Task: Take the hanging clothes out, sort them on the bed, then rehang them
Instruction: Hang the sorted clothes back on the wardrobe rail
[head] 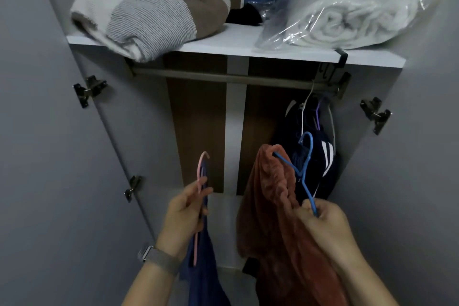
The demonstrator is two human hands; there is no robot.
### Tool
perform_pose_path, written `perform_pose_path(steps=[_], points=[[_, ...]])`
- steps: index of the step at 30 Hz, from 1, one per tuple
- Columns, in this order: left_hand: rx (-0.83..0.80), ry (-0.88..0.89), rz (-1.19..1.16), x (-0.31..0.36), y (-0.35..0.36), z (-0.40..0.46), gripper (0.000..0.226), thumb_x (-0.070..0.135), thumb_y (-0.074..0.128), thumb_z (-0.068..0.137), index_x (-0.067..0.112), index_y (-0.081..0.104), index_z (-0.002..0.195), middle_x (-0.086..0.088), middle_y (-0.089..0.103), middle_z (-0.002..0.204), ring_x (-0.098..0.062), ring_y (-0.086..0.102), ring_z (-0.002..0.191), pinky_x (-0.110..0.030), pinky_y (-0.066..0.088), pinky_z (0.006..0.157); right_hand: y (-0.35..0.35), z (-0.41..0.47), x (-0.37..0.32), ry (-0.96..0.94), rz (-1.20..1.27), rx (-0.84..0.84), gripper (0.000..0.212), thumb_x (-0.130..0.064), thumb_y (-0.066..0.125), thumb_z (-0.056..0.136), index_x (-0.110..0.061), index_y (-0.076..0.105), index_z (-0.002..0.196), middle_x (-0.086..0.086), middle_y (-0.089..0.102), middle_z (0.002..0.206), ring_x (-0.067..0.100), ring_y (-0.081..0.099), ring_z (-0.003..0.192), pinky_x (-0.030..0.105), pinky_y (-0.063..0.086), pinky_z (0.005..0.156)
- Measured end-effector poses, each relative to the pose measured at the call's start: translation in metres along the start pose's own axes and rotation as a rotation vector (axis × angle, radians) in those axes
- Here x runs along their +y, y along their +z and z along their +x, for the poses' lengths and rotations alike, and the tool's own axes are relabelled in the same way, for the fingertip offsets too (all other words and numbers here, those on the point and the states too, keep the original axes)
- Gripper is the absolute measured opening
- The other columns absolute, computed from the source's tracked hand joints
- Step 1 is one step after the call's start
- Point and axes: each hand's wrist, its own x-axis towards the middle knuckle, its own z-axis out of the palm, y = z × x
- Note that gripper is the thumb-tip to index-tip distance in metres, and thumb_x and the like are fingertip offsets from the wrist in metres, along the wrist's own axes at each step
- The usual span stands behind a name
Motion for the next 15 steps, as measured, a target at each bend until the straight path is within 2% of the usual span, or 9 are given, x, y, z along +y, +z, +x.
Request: perform_pose_path(steps=[2, 6, 12, 15], points=[[0.005, 0.02, 0.032, 0.008, -0.001, 0.031, 0.036, 0.001, 0.038, 0.098, 0.017, 0.057, 0.123, 0.002, 0.066, 0.088, -0.001, 0.043, 0.043, -0.016, 0.03, 0.037, 0.004, 0.025, -0.011, -0.002, -0.015, 0.018, 0.041, -0.007, 0.064, 0.079, -0.019, 0.043, 0.046, -0.004, 0.038, 0.046, 0.011, 0.036, 0.047, 0.025, 0.031, 0.052], [-0.043, 0.02, 0.059, 0.028, -0.001, 0.086, 0.032, 0.008, 0.044, 0.097, 0.02, 0.058, 0.123, 0.012, 0.056, 0.062, -0.008, 0.041, 0.05, -0.018, 0.033, 0.039, 0.009, 0.065, -0.028, 0.008, 0.014, 0.049, 0.028, -0.009, 0.072, 0.076, -0.014, 0.049, 0.061, 0.002, 0.04, 0.051, 0.014, 0.036, 0.049, 0.024, 0.034, 0.052], [-0.088, 0.011, -0.003, 0.038, 0.009, 0.136, 0.033, 0.007, 0.048, 0.095, 0.018, 0.057, 0.124, 0.006, 0.049, 0.061, -0.007, 0.036, 0.047, -0.016, 0.028, 0.037, 0.008, 0.113, -0.045, -0.008, -0.123, 0.125, 0.03, -0.005, 0.076, 0.072, -0.011, 0.048, 0.064, -0.006, 0.038, 0.046, 0.004, 0.031, 0.034, 0.011, 0.028, 0.036], [-0.095, 0.004, -0.007, 0.037, 0.013, 0.153, 0.031, 0.008, 0.051, 0.094, 0.018, 0.058, 0.123, 0.005, 0.046, 0.055, -0.006, 0.036, 0.044, -0.017, 0.028, 0.037, 0.006, 0.144, -0.054, -0.016, -0.215, 0.156, 0.022, -0.012, 0.074, 0.077, -0.01, 0.053, 0.068, -0.002, 0.044, 0.052, 0.007, 0.038, 0.043, 0.012, 0.031, 0.039]])
